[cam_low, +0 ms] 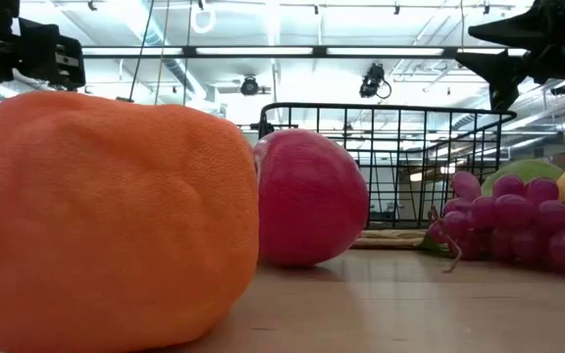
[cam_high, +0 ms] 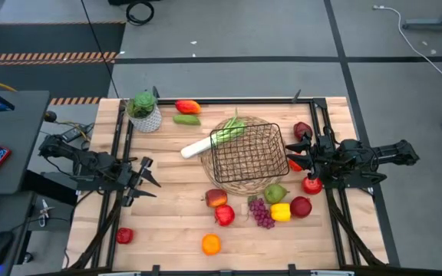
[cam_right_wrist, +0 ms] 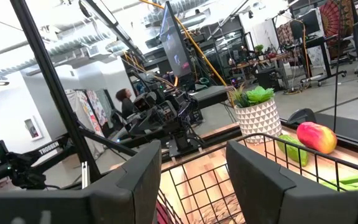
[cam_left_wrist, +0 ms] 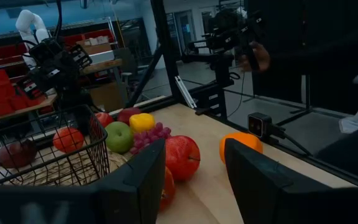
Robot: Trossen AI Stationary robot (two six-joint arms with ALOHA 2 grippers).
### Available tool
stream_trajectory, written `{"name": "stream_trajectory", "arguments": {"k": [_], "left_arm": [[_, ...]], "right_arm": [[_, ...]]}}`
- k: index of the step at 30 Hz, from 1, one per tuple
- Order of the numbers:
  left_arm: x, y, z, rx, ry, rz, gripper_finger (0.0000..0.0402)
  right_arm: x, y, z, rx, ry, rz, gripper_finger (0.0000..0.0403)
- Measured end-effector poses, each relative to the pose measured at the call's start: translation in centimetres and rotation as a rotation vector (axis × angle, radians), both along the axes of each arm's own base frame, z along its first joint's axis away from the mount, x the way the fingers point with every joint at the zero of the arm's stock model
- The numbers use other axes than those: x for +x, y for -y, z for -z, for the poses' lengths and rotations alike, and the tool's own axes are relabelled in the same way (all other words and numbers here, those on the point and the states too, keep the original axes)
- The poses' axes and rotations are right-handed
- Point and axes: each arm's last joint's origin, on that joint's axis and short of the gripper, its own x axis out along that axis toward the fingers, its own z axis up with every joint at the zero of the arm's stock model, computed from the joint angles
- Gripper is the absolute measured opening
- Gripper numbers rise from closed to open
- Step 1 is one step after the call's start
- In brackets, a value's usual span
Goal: Build produce basket
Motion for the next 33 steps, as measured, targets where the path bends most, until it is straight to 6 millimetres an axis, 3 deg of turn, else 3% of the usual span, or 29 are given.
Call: {"name": "stream_trajectory", "arguments": {"k": [4,11,15,23,26,33], "left_arm": [[0.0,0.0,0.0,0.000,0.000,0.000,0.0172],[0.0,0.0,0.0,0.000,0.000,0.000,0.0172],[0.0,0.0,0.0,0.000,0.000,0.000,0.0172],[0.0,0.0,0.0,0.000,0.000,0.000,0.0172],[0.0,0.0,0.0,0.000,0.000,0.000,0.0172],[0.0,0.0,0.0,0.000,-0.001,0.000,0.0172]], "right_arm": [[-0.1,0.0,-0.3,0.005,0.037,0.002,0.0187],[-1.3,0.2,-3.2,0.022,0.350,0.007,0.0187],[-1.6,0.1,-3.7,-0.024,0.412,-0.014,0.0187],[-1.1,-0.2,-3.3,0.050,0.340,-0.124,0.0187],[-0.6,-0.5,-4.1,0.028,0.214,-0.220,0.0187],[0.9,-1.0,-5.8,-0.035,-0.034,-0.238,0.0187]]}}
